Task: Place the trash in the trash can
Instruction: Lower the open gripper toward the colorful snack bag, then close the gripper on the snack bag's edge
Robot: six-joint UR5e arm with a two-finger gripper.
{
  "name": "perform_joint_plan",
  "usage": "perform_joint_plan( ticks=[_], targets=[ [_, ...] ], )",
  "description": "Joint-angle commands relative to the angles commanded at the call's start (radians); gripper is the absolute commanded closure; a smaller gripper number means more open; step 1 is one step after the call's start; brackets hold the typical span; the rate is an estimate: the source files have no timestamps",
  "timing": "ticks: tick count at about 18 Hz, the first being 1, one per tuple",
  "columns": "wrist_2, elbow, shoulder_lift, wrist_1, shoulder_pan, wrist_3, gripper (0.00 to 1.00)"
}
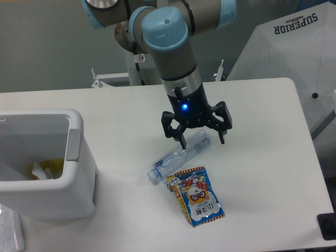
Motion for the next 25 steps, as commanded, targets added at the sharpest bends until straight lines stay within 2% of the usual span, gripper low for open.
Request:
perform_joint_plan(
  ticks=[6,9,12,16,19,21,25],
  targets=[
    [0.029,-0.005,-0.032,0.006,-0.005,-0.011,0.00],
    [0.041,0.000,-0.078,0.012,-0.003,-0.026,0.00],
    [0.072,-0.002,-0.126,0.020,-0.012,-0.165,0.00],
    [0.068,0.040,-0.210,0.041,-0.031,-0.310,0.00],
    [0.068,0.071,-0.294,0.069,-0.072,-0.441,0.00],
    [0.068,0.078,-0.327,0.071,-0.083,-0.469,0.00],
    [0.064,0.094,-0.353,0.071,-0.091,-0.497,0.00]
  ],
)
